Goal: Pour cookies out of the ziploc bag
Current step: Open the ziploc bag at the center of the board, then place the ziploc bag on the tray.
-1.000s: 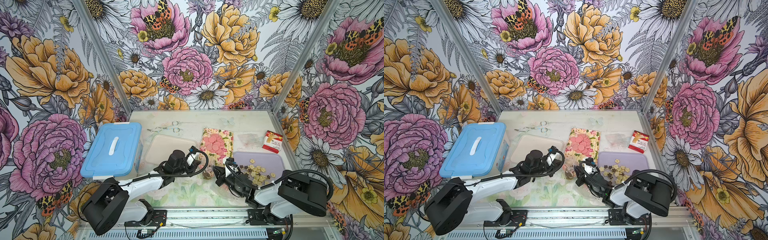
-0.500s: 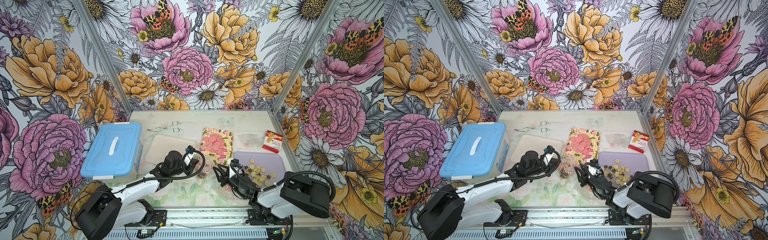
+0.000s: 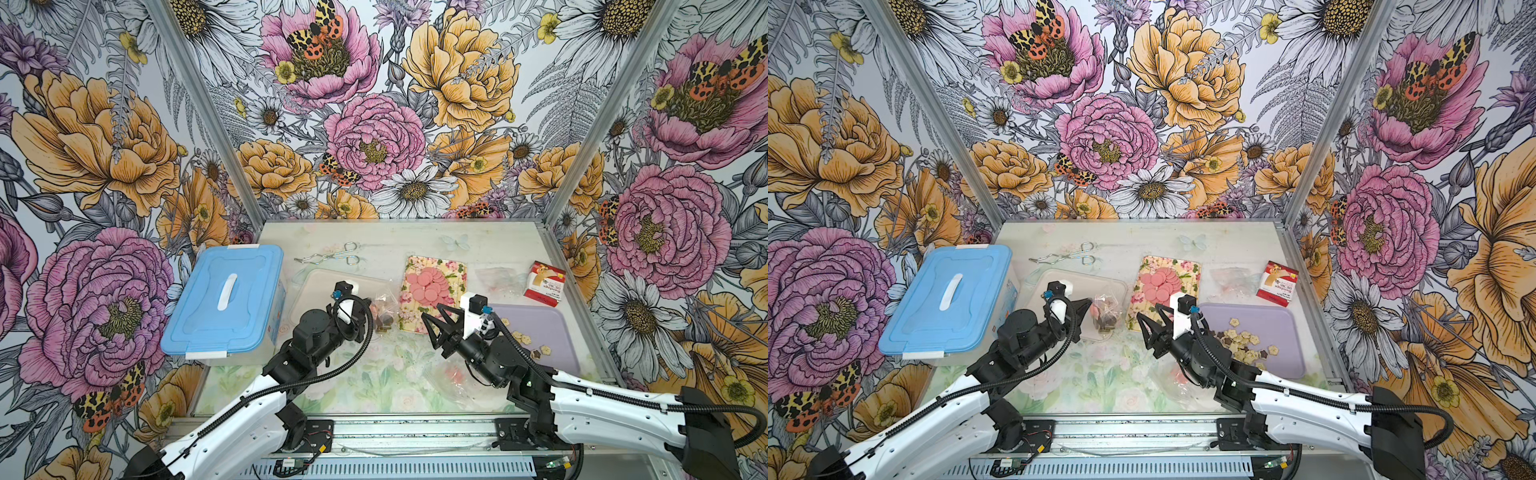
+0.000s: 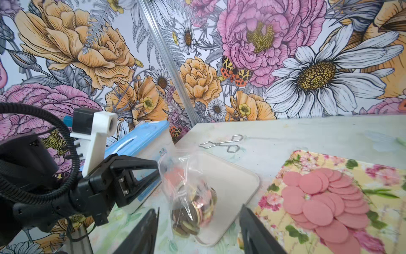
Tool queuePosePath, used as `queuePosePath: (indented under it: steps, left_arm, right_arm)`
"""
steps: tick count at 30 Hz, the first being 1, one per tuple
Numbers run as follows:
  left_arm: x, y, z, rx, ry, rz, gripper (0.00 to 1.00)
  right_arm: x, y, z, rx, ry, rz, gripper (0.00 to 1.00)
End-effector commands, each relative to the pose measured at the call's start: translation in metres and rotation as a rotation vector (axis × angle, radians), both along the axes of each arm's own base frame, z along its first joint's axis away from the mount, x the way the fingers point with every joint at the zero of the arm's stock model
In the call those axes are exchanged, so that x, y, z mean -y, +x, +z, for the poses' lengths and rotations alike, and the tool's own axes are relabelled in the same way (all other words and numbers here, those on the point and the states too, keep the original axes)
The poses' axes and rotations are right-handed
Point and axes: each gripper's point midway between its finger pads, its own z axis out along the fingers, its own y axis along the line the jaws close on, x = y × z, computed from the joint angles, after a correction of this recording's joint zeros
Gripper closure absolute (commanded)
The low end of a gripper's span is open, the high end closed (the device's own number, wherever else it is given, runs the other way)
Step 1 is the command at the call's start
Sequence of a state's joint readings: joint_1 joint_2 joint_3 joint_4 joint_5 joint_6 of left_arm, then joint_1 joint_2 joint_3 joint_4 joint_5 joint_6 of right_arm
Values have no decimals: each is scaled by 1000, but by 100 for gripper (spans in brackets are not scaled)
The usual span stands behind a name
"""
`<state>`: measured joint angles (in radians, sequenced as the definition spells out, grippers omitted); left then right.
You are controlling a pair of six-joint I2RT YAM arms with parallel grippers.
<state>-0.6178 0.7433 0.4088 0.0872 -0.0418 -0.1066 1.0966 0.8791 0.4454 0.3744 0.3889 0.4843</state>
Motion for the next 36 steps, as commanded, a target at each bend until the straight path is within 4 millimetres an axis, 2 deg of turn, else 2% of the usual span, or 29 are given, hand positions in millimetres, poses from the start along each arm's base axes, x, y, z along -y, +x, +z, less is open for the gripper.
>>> queuePosePath:
  steps: [1,5,10,15,18,21,25,26,29,31,32,33,36]
  left_arm:
    - [-34,12,-13,-50,23,193,100]
    - [-64,21,-17,-85,50,371,100]
    - [-88,29,-27,-132,79,484,100]
    - [-90,56,-39,-215,30,501,100]
    - [-84,71,-45,-230,35,492,100]
    - [-79,79,-50,-237,35,480,100]
    - [-85,83,-61,-236,109,473,100]
    - [-89,84,-64,-246,102,485,100]
    - [-80,87,-68,-215,29,415,100]
    - [-85,92,-73,-216,11,426,100]
    - [-87,95,-78,-234,-7,420,98]
    - [-89,97,-80,-249,-18,422,86]
    - [-92,98,-83,-280,-57,420,79]
  right_arm:
    - [-1,0,-22,-86,-160,-1,35]
    - [-17,1,-13,-146,-179,31,33]
    - [-34,7,15,-160,-186,47,30]
    - [-47,32,42,-107,-209,-42,26]
    - [-60,47,46,-8,-260,-69,26]
    - [-75,61,25,61,-293,-48,22]
    - [-94,80,-21,77,-289,59,20]
    - [-98,86,-33,73,-292,83,20]
    - [-106,98,-66,48,-307,127,20]
    - [-109,103,-79,30,-302,135,20]
    - [-113,103,-83,21,-305,150,20]
    - [-117,102,-86,14,-309,170,21]
    - [-128,104,-96,-21,-315,193,21]
